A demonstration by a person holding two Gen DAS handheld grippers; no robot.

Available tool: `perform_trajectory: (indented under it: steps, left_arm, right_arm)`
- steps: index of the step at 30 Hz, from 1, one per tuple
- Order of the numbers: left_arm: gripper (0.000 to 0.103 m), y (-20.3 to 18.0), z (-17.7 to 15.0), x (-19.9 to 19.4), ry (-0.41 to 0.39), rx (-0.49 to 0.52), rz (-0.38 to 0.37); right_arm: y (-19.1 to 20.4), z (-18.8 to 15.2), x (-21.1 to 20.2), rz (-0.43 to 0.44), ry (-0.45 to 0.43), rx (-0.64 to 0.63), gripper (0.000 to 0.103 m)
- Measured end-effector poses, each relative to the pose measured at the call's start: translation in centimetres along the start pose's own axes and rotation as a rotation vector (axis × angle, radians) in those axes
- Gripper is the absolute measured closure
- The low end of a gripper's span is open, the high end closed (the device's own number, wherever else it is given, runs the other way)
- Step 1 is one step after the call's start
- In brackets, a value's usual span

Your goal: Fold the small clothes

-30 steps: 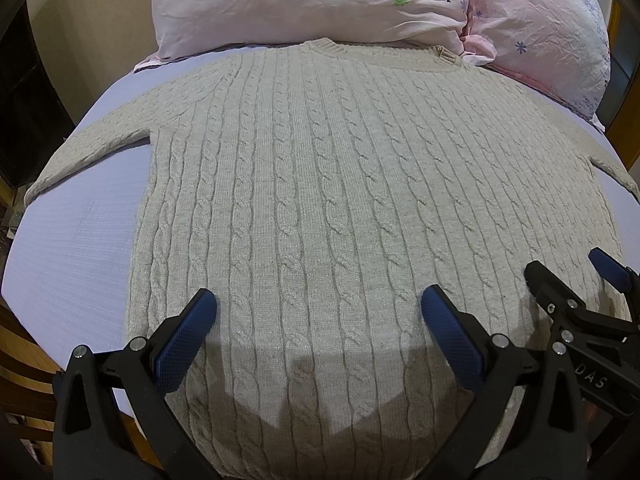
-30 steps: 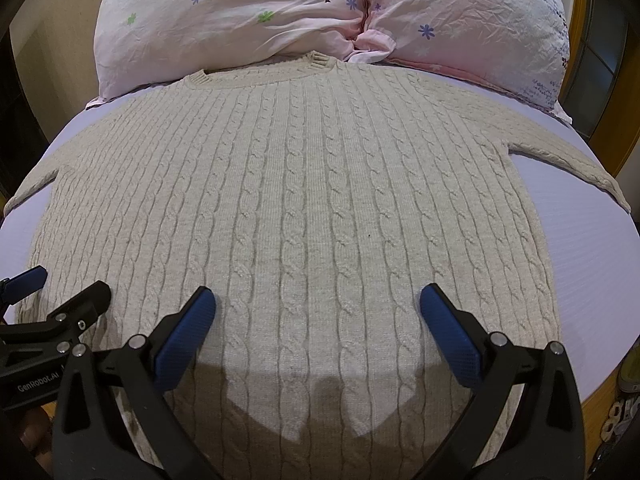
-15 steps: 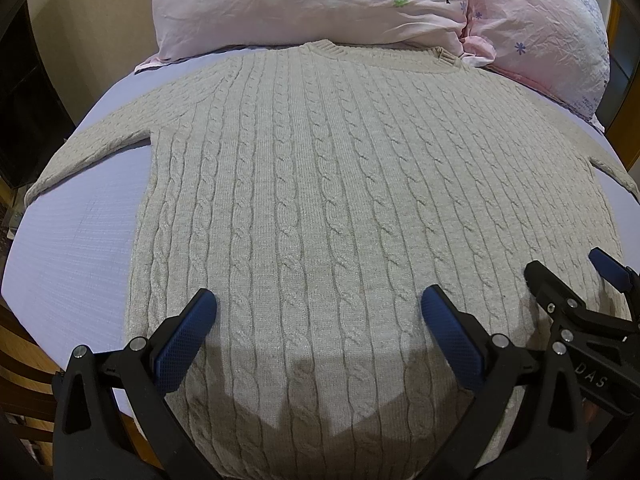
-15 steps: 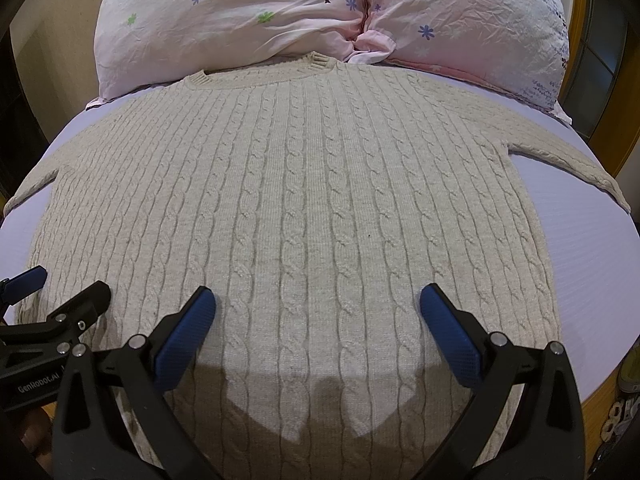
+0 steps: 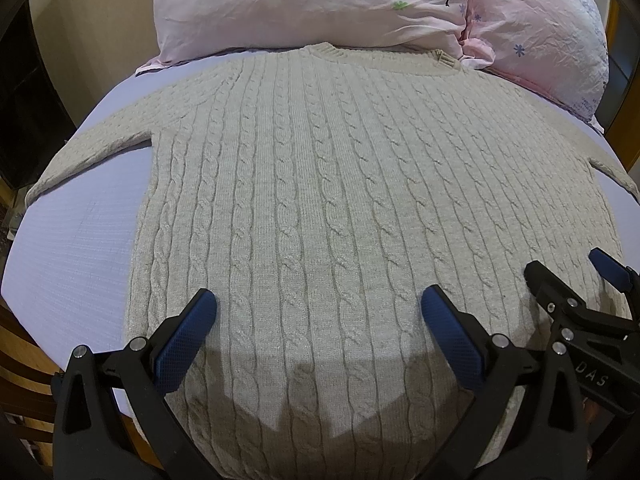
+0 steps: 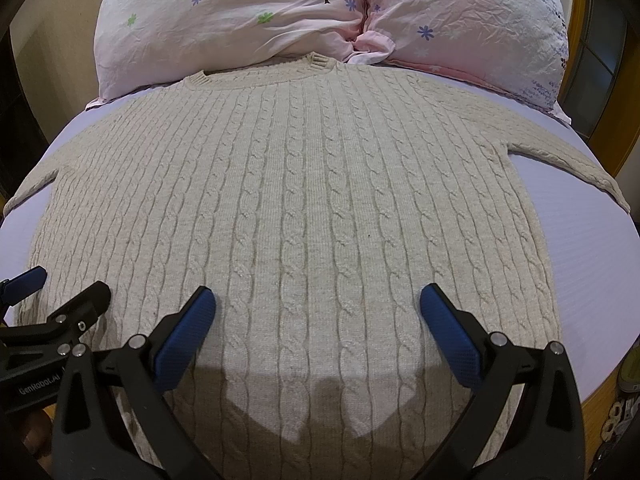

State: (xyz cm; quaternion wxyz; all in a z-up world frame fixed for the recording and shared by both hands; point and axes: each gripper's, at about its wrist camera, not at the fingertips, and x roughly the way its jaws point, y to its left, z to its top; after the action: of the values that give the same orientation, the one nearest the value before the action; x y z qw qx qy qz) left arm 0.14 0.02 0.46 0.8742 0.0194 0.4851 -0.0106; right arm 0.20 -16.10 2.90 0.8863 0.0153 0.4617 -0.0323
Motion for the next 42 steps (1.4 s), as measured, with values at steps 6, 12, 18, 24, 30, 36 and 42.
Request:
perform_trajectory:
  steps: [6,12,18,24,30,36,42]
  left_arm:
    - [0.001,-0.1,0.0,0.0,-0.008,-0.001,0.001]
    - [0.001,0.1,-0.3,-0.1,-0.022,-0.001,0.001]
    - [0.001,0.1,-0.4,-0.2,-0.030,-0.004,0.003]
    - [0.001,0.2,-0.5,-0.3,-0.034,-0.003,0.002]
    - [0.001,0.3,-0.5,-0.3,-0.041,-0.002,0.002]
    - [0.001,0.4,-0.7,-0.4,-0.058,0.008,-0.001]
    - [0.001,1.2,-0.4,-0.7,-0.102,0.016,-0.041]
  right_arm:
    - [0.2,-0.2,0.2,0.000,-0.001,-0.001,0.002]
    - [0.3,0.0,0.2,0.000,-0.003,-0.002,0.002]
    - [0.5,0.0,0.2,0.001,-0.007,-0.003,0.002]
    - [0.4,-0.1,0.1,0.003,-0.011,-0.009,0.002]
    - [0.3,-0.1,0.1,0.026,-0.029,-0.037,0.002]
    - [-0.9,0.2,-0.6,0.129,0.001,-0.066,0.002]
    - [-14.9,5.6,-3.7,0.109,-0.164,0.290,0.002]
